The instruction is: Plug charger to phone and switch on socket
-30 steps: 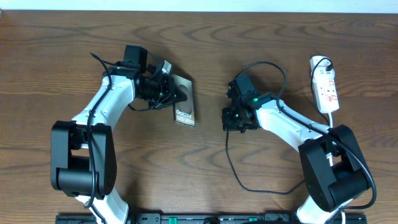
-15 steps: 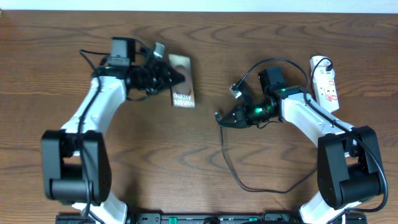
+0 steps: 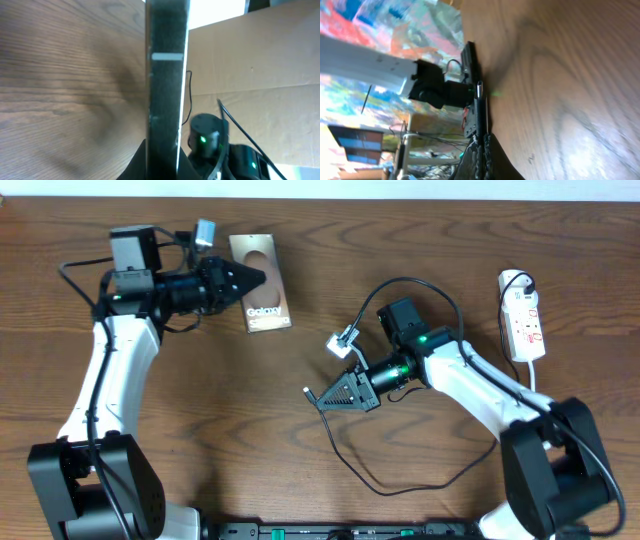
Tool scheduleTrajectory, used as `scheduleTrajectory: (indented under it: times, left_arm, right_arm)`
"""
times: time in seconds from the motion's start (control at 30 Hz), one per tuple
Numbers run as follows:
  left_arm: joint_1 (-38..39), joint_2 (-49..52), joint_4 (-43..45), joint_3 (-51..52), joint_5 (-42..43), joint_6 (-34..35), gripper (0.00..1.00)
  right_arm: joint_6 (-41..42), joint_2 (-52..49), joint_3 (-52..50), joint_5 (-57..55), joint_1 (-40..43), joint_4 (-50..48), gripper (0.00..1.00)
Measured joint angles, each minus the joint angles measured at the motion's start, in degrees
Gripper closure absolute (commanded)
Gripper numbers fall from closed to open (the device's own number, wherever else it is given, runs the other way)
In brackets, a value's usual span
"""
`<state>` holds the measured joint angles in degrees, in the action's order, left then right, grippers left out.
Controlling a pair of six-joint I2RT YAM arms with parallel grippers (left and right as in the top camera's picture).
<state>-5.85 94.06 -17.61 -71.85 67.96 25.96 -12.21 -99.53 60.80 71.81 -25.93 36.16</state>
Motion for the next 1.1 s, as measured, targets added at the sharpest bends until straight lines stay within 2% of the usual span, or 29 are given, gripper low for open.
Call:
scheduleTrajectory:
  times: [0.2,0.33,0.47,0.53,0.67,0.8,1.0,1.1]
  left_arm:
    - [-2.21,0.0,0.07,0.0,3.28,0.44,0.92]
    - [-2.14,0.0,1.7,0.0,4.76,3.08,0.93]
    - [-2.14,0.0,5.29,0.0,7.21,7.39,0.92]
    - [-2.14,-0.04,6.38,0.0,7.8,8.33,0.93]
    - [-2.14,-0.44,12.5,-0.02,8.46,10.25,0.93]
    - [-2.12,-1.05,19.17,0.0,8.74,16.11,0.93]
    - [-0.13,-1.27,30.6,0.0,8.9,25.94,0.93]
    - [1.18,-1.57,32.85,0.0,9.68,27.89,0.93]
  right_arm:
    - [2.12,5.35,-0.02,1.07,-0.61,-5.03,0.99]
    - [9.64,5.68,-0.11,1.92,-0.68,-13.29,0.99]
    - [22.05,5.7,-0.28,2.29,-0.68,-26.38,0.99]
    - [25.51,5.7,-0.17,2.1,-0.68,-29.99,0.99]
    - [34.18,5.7,-0.15,0.76,-0.68,-38.12,0.99]
    - [39.54,5.7,-0.13,0.26,-0.68,-44.19,0.99]
    - [44.65,5.7,-0.13,-2.86,-0.68,-46.31,0.99]
    - [44.46,5.7,0.02,-5.14,-0.55,-42.4,0.99]
